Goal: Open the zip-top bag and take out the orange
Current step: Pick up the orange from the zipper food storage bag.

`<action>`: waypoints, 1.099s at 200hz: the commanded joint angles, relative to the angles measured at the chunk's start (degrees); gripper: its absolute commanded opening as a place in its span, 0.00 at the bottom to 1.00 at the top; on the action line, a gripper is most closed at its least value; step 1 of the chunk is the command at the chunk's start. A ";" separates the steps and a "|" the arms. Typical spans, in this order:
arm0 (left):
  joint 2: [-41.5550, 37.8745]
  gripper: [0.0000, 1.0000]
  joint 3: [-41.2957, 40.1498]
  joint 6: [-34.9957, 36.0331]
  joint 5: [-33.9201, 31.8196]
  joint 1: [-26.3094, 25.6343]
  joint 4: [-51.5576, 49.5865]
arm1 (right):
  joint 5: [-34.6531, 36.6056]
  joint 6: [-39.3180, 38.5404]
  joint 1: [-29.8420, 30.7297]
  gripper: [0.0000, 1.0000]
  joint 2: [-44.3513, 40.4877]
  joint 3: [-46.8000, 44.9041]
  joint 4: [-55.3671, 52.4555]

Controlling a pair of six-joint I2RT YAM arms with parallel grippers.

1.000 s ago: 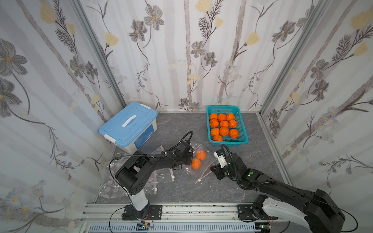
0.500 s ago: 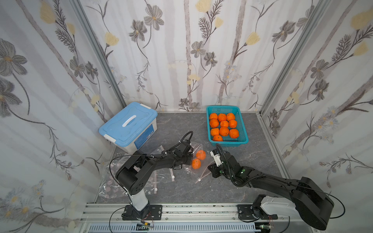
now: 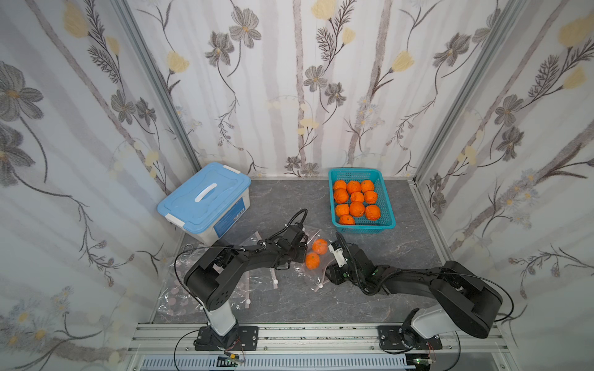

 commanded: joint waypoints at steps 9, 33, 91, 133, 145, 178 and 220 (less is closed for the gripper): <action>-0.05 0.00 0.22 0.87 -0.59 0.00 -1.13 | -0.95 -0.87 0.26 0.61 1.97 2.88 6.21; -0.05 0.00 0.32 0.80 -0.42 0.00 -1.14 | -0.37 -1.61 0.43 0.67 2.99 5.37 5.84; -0.06 0.00 0.39 0.88 -0.34 0.00 -1.12 | 2.77 -1.88 0.69 0.75 6.84 11.03 2.18; 0.01 0.00 0.48 0.80 -0.24 -0.06 -1.19 | 1.84 -1.36 1.81 0.75 10.89 13.80 1.04; 0.00 0.00 0.48 0.80 -0.24 -0.09 -1.18 | 1.61 -1.18 2.14 0.74 11.65 13.99 1.38; -0.14 0.00 0.47 0.88 -0.31 -0.09 -1.24 | 1.79 -0.32 2.37 0.66 11.81 13.58 2.03; -0.23 0.00 0.47 0.97 -0.50 -0.13 -1.36 | 1.83 -1.04 2.32 0.59 7.55 12.10 0.20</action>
